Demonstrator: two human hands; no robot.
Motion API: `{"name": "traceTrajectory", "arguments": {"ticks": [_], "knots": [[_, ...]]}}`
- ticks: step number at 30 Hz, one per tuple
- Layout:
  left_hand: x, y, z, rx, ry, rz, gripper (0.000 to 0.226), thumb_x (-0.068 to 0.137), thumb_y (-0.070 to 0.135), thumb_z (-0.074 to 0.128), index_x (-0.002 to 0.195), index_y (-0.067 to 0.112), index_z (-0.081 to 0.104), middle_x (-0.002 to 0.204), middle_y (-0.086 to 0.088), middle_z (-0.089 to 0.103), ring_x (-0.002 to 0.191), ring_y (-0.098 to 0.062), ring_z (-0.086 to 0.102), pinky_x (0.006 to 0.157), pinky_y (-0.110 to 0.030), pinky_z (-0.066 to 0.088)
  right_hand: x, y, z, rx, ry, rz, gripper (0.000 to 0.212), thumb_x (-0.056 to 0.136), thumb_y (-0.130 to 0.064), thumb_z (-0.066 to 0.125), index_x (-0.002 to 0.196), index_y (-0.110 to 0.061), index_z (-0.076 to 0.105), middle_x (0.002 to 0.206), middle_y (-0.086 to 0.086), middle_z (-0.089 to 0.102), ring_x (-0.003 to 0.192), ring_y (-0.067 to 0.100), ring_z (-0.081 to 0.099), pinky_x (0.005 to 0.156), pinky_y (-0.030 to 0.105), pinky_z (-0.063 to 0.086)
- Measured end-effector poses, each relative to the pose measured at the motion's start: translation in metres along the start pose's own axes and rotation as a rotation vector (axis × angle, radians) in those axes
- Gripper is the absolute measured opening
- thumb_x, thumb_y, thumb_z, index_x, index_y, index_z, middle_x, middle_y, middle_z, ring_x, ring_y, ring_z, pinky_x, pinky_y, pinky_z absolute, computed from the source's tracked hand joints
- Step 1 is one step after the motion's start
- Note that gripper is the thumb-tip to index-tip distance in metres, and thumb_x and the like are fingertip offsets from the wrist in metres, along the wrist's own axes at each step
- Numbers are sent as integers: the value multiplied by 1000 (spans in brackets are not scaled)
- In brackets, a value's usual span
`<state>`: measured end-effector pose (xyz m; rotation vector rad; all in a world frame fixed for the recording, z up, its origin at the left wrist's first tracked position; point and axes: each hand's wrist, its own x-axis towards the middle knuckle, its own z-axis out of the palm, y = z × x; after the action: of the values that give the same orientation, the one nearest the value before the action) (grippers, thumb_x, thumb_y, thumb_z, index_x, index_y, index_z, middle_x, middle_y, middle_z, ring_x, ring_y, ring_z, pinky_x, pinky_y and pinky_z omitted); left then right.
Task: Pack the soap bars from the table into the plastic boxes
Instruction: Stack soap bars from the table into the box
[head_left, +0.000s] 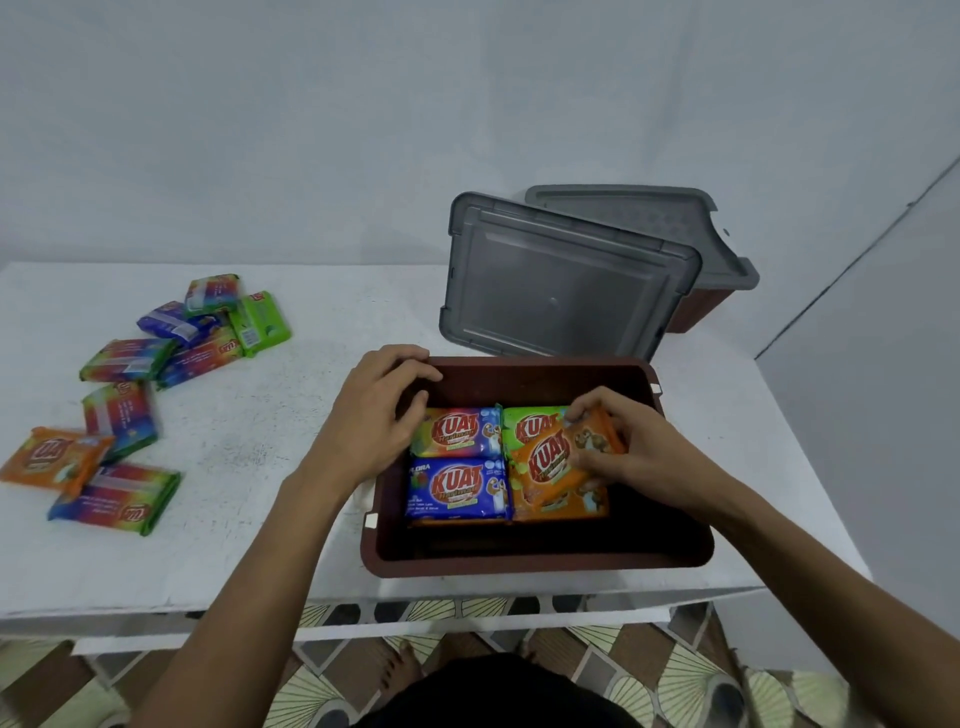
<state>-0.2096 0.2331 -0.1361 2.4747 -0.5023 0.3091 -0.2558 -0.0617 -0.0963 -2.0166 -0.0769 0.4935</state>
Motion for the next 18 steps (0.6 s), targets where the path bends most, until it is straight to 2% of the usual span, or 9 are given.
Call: {"name": "traceTrajectory", "arguments": {"ticks": [6, 8, 10, 12, 16, 18], "knots": [[-1, 1, 0, 12, 4, 0, 22, 89, 11, 61, 110, 17, 65, 126, 0, 55, 117, -13, 47, 96, -21, 31, -2, 11, 15, 1, 8, 102, 23, 88, -19, 68, 104, -30, 55, 129, -7, 53, 111, 19, 61, 84, 38, 60], [-1, 1, 0, 16, 1, -2, 22, 89, 11, 61, 110, 16, 65, 126, -1, 55, 117, -14, 47, 96, -22, 32, -2, 12, 17, -126, 64, 127, 21, 90, -22, 67, 104, -31, 54, 130, -7, 52, 109, 16, 60, 83, 32, 59], [-1, 1, 0, 18, 3, 0, 22, 89, 11, 61, 110, 16, 66, 126, -1, 55, 117, -14, 47, 96, -22, 32, -2, 14, 19, -320, 123, 122, 19, 92, -24, 64, 105, -29, 52, 130, -3, 54, 104, 14, 59, 75, 21, 57], [-1, 1, 0, 22, 0, -1, 22, 89, 11, 61, 110, 17, 65, 126, 0, 55, 117, -14, 47, 96, -22, 32, -1, 18, 24, -430, 133, 113, 18, 93, -23, 63, 108, -25, 52, 131, 2, 57, 105, 18, 62, 72, 18, 54], [-2, 1, 1, 21, -1, -8, 22, 90, 12, 60, 110, 17, 65, 127, -1, 54, 118, -14, 47, 96, -23, 32, -1, 21, 33, -626, 122, 90, 24, 92, -29, 63, 113, -22, 51, 130, 4, 61, 106, 21, 65, 81, 29, 57], [-2, 1, 1, 21, -2, -11, 22, 90, 12, 60, 110, 17, 65, 127, -1, 54, 118, -14, 46, 97, -23, 32, 0, 19, 34, -650, 123, 82, 28, 92, -30, 63, 117, -20, 51, 131, 4, 60, 108, 22, 64, 86, 32, 56]]}}
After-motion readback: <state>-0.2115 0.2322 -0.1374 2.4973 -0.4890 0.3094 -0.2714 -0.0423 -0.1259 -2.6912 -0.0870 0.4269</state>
